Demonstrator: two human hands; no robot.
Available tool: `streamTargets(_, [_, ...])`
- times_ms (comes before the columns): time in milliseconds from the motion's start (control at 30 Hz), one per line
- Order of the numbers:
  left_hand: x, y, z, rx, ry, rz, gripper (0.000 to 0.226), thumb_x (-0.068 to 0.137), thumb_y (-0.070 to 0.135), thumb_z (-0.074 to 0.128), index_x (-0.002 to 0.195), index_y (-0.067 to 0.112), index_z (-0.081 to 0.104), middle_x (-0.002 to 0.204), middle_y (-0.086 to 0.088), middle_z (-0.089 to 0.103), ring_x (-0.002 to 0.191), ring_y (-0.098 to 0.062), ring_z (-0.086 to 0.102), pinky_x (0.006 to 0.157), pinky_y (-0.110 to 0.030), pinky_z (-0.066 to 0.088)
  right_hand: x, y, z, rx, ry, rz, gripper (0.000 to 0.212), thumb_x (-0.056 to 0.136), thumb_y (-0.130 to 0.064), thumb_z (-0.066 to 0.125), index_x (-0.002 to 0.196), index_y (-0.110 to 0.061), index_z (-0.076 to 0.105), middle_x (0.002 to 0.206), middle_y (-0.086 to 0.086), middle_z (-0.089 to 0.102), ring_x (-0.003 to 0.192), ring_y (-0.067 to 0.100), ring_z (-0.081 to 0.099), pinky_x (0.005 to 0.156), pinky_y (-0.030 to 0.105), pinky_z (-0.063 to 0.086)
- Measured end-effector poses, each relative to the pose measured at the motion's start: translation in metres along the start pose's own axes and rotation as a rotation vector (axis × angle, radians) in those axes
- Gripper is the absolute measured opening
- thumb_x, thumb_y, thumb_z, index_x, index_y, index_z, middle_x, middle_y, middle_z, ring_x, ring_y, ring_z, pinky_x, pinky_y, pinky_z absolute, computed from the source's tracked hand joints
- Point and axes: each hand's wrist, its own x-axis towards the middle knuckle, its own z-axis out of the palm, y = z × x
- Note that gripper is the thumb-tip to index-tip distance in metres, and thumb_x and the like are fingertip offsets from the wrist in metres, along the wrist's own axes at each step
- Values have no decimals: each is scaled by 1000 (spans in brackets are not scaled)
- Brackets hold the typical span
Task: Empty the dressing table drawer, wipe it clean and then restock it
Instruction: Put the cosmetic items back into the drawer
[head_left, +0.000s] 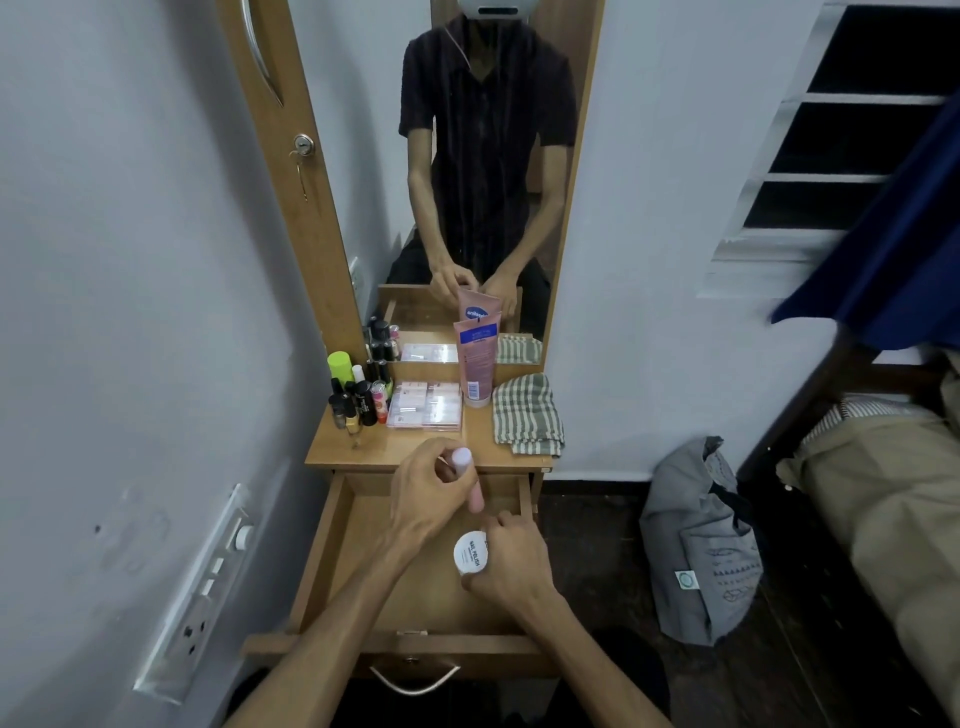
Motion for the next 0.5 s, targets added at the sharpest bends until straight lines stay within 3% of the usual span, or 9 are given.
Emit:
streamTargets(200, [-6,-4,15,38,-128,-51,15,78,32,70,93,34,68,94,21,66,82,1,63,74,-31,57,4,-16,19,-6,-149,55,55,85,-33,77,132,-11,58,133,9,57,115,26,60,94,37,54])
streamTargets(333, [-5,-2,29,28,-169,-69,13,79,30,68,91,34,70,92,21,67,85,0,63,78,-31,57,4,-21,28,19,-159,71,40,94,-19,67,132,-10,56,136,12,56,116,27,62,96,38,56])
streamTargets(500, [-13,-8,46,3,-204,-42,9,76,28,75,81,28,67,83,15,70,82,-4,65,72,-33,57,2,-16,38,56,-173,93,33,102,-16,56,135,-8,53,136,14,58,118,26,62,100,36,53])
